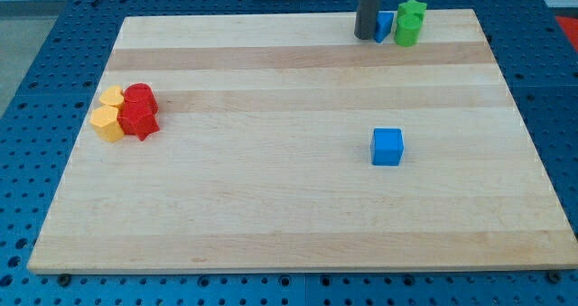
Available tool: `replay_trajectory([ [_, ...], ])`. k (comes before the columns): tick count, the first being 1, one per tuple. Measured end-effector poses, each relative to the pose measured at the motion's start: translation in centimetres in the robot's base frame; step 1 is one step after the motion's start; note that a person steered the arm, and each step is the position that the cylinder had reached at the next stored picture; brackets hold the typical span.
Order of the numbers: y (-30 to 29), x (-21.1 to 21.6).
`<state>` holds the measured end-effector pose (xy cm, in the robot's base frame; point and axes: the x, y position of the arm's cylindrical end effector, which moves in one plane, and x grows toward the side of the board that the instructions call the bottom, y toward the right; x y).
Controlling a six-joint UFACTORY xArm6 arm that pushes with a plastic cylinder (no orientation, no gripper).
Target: Push the blue cube to the center left
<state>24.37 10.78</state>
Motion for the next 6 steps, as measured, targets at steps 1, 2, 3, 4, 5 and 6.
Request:
replay_trajectory([
  [1,1.4,-0.1],
  [2,1.4,-0.6],
  [3,-0.4,0.4],
  [4,-2.3,8.4],
  [5,-2.3,15.9],
  [6,-2.3,23.5],
])
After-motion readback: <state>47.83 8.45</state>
